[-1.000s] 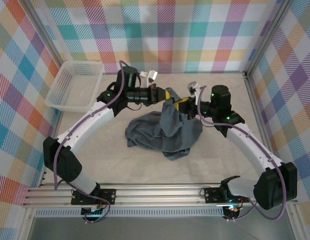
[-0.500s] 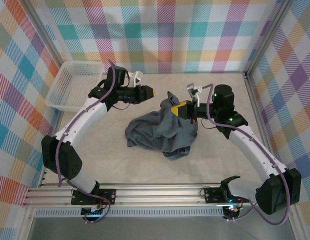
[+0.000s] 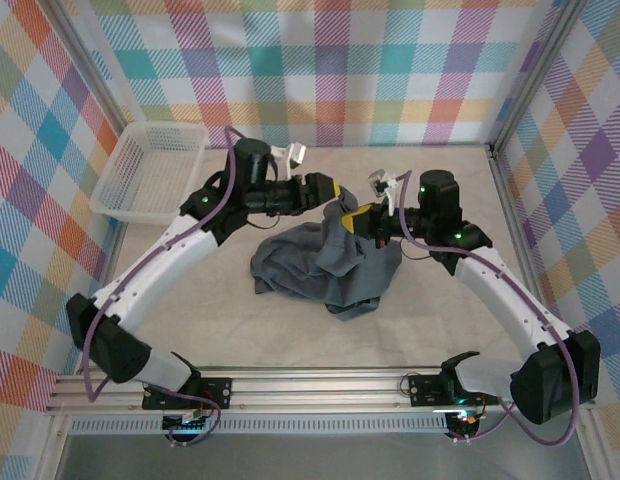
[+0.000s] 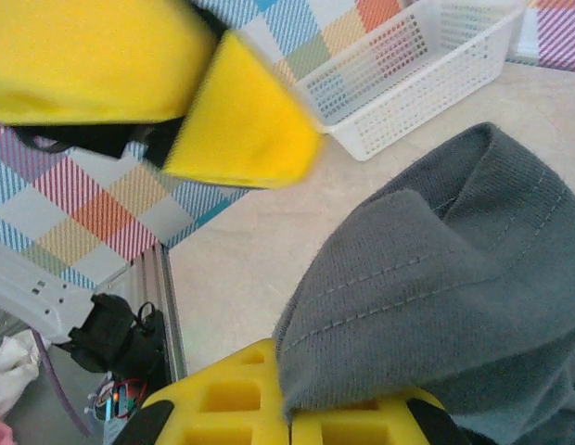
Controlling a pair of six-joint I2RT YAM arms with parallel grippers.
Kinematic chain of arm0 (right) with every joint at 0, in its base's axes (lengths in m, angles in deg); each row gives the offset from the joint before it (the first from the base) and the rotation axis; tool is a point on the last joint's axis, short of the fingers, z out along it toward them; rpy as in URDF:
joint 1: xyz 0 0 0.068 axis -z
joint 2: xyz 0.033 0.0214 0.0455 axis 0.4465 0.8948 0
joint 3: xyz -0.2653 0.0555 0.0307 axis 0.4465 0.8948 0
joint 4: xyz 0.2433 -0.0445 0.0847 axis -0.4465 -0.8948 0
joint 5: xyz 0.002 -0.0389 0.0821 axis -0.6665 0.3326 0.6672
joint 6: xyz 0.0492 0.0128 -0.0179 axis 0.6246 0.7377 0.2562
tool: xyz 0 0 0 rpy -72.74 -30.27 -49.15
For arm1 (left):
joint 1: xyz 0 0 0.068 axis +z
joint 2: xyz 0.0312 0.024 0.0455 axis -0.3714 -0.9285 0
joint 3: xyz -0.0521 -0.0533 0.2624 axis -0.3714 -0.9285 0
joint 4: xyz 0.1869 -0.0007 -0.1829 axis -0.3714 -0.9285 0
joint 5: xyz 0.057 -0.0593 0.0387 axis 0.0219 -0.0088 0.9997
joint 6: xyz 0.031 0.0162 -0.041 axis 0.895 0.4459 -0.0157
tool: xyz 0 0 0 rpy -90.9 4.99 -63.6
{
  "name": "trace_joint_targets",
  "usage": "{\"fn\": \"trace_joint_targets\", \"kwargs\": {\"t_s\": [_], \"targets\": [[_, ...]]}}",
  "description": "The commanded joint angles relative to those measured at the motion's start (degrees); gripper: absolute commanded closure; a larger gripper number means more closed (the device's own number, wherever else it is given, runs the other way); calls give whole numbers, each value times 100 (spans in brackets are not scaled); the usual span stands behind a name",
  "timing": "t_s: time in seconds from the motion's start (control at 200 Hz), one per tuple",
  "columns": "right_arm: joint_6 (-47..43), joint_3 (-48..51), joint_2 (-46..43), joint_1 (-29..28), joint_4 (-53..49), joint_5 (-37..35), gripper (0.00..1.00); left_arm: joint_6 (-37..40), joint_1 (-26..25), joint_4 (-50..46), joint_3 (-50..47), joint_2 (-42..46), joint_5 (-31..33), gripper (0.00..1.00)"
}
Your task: Fold the inside-out t-shirt
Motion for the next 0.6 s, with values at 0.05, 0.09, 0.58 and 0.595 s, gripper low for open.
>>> {"fn": "trace_joint_targets", "kwargs": {"t_s": [0.05,0.09,0.58,0.595], "targets": [[-450,-245,3,-125,-338,-116,97,377,-250,-946,782,-720,784,52],[-439,-237,-19,-125,-359,-148,97,296,-254,-973,743,-746,950,63],[-74,-301,-5,-116,-607,-151,46,40,-95,56,-250,-54,989,100],[-54,-292,-12,-116,-583,-115,47,45,-96,80,-256,-63,950,100]]}}
